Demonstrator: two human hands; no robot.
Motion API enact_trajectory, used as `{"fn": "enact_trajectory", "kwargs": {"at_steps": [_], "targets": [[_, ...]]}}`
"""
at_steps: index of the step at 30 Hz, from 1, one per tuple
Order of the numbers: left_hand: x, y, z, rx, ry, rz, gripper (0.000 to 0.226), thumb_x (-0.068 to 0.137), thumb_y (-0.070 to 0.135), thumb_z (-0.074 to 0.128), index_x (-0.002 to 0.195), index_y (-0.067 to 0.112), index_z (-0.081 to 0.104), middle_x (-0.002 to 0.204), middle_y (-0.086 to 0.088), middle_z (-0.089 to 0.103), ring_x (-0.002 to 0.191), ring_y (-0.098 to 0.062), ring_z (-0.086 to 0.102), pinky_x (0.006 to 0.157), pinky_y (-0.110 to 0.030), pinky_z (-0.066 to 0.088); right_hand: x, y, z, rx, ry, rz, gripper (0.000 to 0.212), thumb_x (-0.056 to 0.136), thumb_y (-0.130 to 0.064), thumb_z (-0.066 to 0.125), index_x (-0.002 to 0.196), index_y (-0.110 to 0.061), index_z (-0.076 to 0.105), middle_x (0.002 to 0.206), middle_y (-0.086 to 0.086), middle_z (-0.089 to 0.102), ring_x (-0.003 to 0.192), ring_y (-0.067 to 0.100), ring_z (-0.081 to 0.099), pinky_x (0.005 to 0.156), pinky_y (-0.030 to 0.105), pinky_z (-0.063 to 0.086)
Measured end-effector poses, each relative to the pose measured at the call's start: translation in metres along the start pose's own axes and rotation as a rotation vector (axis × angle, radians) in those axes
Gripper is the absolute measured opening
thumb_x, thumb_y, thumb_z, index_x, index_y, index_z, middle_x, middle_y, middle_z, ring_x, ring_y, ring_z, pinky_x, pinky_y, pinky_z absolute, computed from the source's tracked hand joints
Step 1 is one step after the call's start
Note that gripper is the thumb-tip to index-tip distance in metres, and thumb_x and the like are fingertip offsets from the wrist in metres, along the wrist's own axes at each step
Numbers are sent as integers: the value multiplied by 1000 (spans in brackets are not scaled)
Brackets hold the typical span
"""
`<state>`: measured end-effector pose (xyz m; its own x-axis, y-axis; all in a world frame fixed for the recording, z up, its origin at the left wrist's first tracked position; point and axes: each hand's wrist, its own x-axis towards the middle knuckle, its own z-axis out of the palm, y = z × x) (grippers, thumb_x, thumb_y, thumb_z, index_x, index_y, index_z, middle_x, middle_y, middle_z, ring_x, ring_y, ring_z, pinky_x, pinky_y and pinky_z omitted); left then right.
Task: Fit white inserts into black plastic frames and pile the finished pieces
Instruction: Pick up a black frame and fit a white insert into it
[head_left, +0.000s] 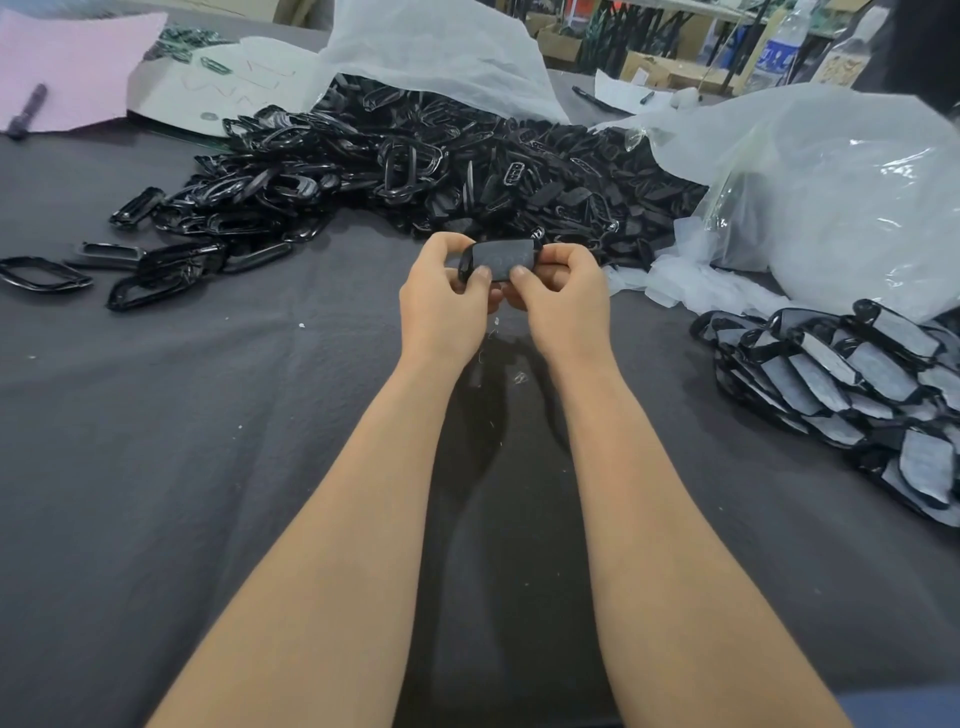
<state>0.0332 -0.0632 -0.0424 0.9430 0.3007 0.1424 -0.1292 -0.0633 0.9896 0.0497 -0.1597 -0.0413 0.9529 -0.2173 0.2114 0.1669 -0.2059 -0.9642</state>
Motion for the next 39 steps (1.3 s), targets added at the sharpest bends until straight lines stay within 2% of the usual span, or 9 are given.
{"fn": "enact_trajectory", "kwargs": {"at_steps": [7,11,17,24,27,33,35,37,39], "targets": [[1,0,0,16,-15,-3,21,97,6,51,100,27,49,87,-3,70,64,2,67,59,-9,50,2,-2,-5,88,-9,76,10,91,-1,54,98,-8,55,80,4,67,64,11,67,68,24,57],[0,0,-1,64,-42,9,23,96,6,52,96,29,49,82,-1,69,60,5,65,55,-8,50,2,-2,-8,120,5,104,3,92,-15,61,92,-15,58,82,2,66,60,6,63,65,22,57],[-1,2,-3,91,-95,13,24,96,6,52,94,30,49,77,-1,69,62,-1,66,67,-22,58,3,-2,-11,154,23,111,16,92,-8,59,79,-18,58,78,-1,61,68,8,58,60,14,51],[-2,2,-3,129,-100,31,25,96,7,53,92,31,49,74,1,69,62,1,66,66,-20,58,3,-2,-11,251,29,211,17,92,-8,59,78,-19,60,77,0,63,65,9,58,58,18,50],[-3,3,-3,134,-85,26,23,96,7,53,93,30,49,73,2,68,58,5,64,59,-13,55,3,-1,-11,190,31,193,15,92,-11,58,81,-20,60,79,1,64,65,9,60,59,19,52],[-3,3,-4,159,-66,-6,21,95,9,55,93,29,49,73,4,67,56,6,64,55,-11,53,1,-1,-8,100,6,150,14,90,-9,62,85,-21,57,87,4,66,68,11,64,65,21,56],[-3,3,-3,218,-38,6,14,94,15,58,93,27,50,72,5,66,60,1,66,59,-16,56,0,0,-7,95,-7,143,14,90,-9,62,84,-21,57,86,4,65,67,11,64,67,24,57],[-4,4,-4,280,10,27,10,92,27,61,91,24,52,71,3,66,66,-10,69,67,-28,59,-1,1,-5,66,-23,120,15,89,-9,63,84,-21,56,82,3,65,65,12,64,72,30,59],[-4,4,-4,298,58,28,20,90,35,63,92,16,54,75,-3,68,71,-20,70,72,-40,58,-1,0,-2,12,-41,83,15,89,-10,63,82,-21,56,82,7,66,68,17,66,78,39,59]]}}
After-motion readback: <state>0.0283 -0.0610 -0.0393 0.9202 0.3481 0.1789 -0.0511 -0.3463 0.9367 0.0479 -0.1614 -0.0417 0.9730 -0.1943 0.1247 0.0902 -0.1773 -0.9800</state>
